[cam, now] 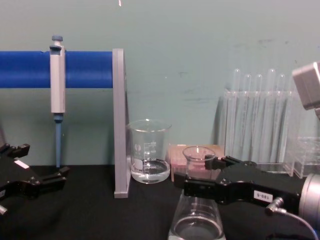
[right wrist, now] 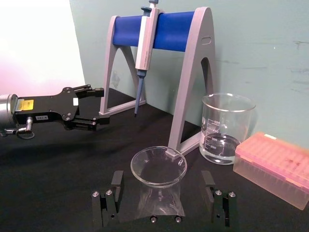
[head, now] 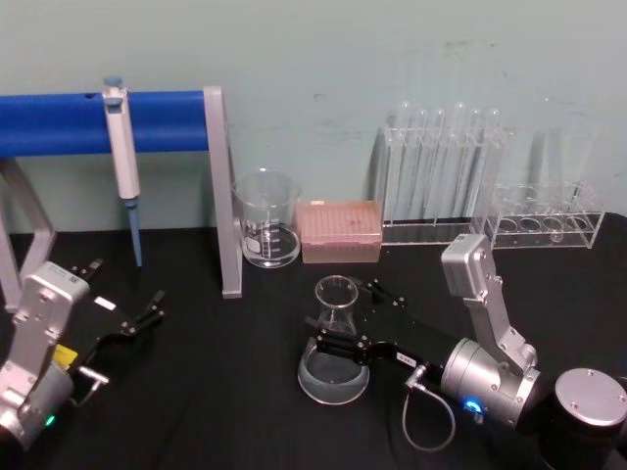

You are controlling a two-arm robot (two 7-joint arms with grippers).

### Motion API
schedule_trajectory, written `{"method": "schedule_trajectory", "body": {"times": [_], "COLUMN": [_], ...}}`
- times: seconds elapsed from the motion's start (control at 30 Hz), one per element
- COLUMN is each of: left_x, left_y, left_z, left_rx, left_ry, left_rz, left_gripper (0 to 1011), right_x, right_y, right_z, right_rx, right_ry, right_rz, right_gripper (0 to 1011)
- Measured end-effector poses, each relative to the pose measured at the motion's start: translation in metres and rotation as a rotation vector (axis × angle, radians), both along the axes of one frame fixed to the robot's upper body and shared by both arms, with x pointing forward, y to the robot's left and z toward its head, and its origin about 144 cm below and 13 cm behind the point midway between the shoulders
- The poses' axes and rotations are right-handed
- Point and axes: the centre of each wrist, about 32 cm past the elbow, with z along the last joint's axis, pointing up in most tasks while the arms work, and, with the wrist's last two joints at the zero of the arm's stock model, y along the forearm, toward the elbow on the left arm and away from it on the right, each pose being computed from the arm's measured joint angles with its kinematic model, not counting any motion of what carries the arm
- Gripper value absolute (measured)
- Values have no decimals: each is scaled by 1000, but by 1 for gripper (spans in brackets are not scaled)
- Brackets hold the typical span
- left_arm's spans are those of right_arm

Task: Grasp the erlenmeyer flask with one hand, shake it three times, then place it back.

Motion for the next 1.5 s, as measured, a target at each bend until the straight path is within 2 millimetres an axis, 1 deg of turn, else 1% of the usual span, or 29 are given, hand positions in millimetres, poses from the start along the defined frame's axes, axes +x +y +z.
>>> {"method": "schedule_trajectory", "body": {"times": [0.43,0.8,0.93,1.2,1.3,1.5], "left_x": [0,0,0,0,0,0], "left_y": [0,0,0,0,0,0], "left_z": [0,0,0,0,0,0], "left_rx": [0,0,0,0,0,0], "left_ry": [0,0,0,0,0,0], "left_rz": [0,0,0,0,0,0], "left_gripper": [1001,1001,1001,1001,1001,1001], "right_x": [-5,-18,-22,-21,-20,-19], "right_y": [-9,-30,-40,-55,-57,-58], "right_z": [5,12,15,20,22,22], "right_rx": [-29,-65,-76,-81,-73,-41], "right_ry": [1,16,28,30,21,-15], "right_rz": [26,21,-8,-91,-127,-263], "right_gripper": [1000,1000,1000,1000,1000,1000]}}
